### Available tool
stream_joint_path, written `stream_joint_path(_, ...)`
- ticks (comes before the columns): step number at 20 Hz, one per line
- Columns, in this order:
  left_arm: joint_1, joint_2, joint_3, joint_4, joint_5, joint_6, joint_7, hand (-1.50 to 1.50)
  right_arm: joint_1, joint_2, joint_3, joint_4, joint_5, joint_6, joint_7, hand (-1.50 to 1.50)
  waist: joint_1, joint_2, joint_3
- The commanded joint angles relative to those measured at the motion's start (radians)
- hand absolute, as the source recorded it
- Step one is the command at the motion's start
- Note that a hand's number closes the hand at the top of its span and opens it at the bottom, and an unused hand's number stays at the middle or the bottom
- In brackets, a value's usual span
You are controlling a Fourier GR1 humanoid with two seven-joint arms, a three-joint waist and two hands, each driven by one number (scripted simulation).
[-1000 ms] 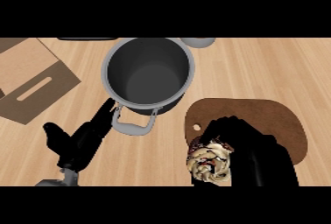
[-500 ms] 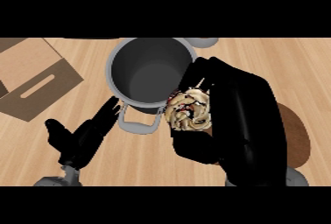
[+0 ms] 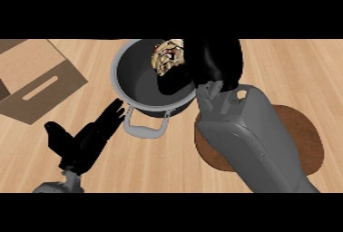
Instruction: Pick the cupcake from the cutting board and place it in the pot
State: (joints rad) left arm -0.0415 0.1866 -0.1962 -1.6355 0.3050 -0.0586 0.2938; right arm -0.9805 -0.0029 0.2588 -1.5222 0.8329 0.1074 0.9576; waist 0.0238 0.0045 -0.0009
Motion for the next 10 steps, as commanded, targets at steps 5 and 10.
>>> stream_joint_path(5,-0.015,-0.023,-0.011,-0.026,-0.028,0.016,0.021,0.0,-0.188,0.003,-0.008,0.486,-0.078,-0.263,-0.158,1.5,0.017,0.004,0.0)
stream_joint_path(10,-0.048,-0.038,-0.026,0.039,-0.04,-0.018,-0.019,0.0,-0.287,0.003,0.009,0.737,-0.162,-0.419,-0.26,1.5,0.041,0.015,-0.001)
